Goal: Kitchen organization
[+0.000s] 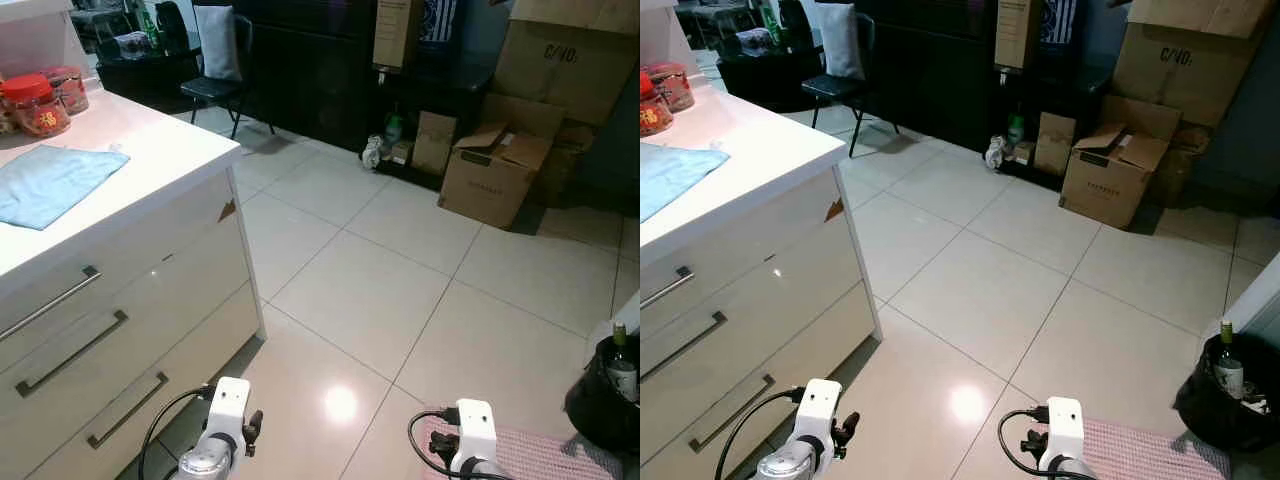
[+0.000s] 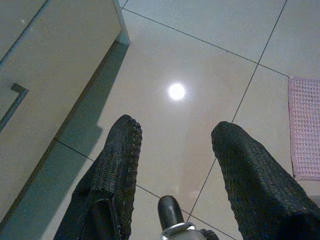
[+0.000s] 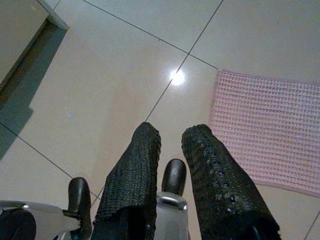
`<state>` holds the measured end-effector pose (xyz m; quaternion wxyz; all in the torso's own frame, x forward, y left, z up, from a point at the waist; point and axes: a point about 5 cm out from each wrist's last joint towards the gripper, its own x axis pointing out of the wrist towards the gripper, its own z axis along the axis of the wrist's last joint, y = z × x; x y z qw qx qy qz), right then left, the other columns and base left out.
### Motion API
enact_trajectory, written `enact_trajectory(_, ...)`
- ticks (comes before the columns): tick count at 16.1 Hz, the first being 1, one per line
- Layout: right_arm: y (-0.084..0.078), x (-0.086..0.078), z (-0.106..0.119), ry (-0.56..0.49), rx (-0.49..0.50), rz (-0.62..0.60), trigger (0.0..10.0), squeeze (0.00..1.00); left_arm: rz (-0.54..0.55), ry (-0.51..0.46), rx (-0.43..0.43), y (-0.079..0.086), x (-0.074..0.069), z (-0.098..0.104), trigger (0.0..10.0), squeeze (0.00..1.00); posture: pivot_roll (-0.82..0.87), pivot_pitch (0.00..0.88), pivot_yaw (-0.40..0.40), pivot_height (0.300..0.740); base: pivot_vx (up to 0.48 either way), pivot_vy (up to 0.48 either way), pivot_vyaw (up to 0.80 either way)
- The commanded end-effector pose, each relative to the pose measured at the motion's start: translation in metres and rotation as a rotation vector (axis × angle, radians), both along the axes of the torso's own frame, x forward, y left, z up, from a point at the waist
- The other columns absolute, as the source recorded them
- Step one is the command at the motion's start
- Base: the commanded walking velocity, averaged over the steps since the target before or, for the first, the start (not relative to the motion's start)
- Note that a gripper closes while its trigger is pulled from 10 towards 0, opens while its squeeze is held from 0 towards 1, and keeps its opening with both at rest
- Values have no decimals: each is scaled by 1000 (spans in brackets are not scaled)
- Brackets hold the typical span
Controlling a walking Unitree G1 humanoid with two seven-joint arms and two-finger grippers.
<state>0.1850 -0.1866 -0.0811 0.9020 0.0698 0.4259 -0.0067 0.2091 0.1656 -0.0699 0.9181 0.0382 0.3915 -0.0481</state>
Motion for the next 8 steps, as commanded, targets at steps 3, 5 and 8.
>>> enact_trajectory(3, 2, 2, 0, 14, -19, 25, 10000, 0, 45, 46, -13, 9, -11, -6, 10000, 0, 147, 0, 4, 740, 0, 0, 462)
enact_trajectory(5, 2, 1, 0, 16, -11, 22, 10000, 0, 46, 56, -7, 10, -14, -8, 10000, 0, 144, 0, 6, 740, 0, 0, 800)
enact_trajectory(8, 4, -2, -2, 21, -4, 30, 10000, 0, 21, 60, -2, 9, -17, -9, 10000, 0, 143, 0, 17, 740, 0, 0, 800)
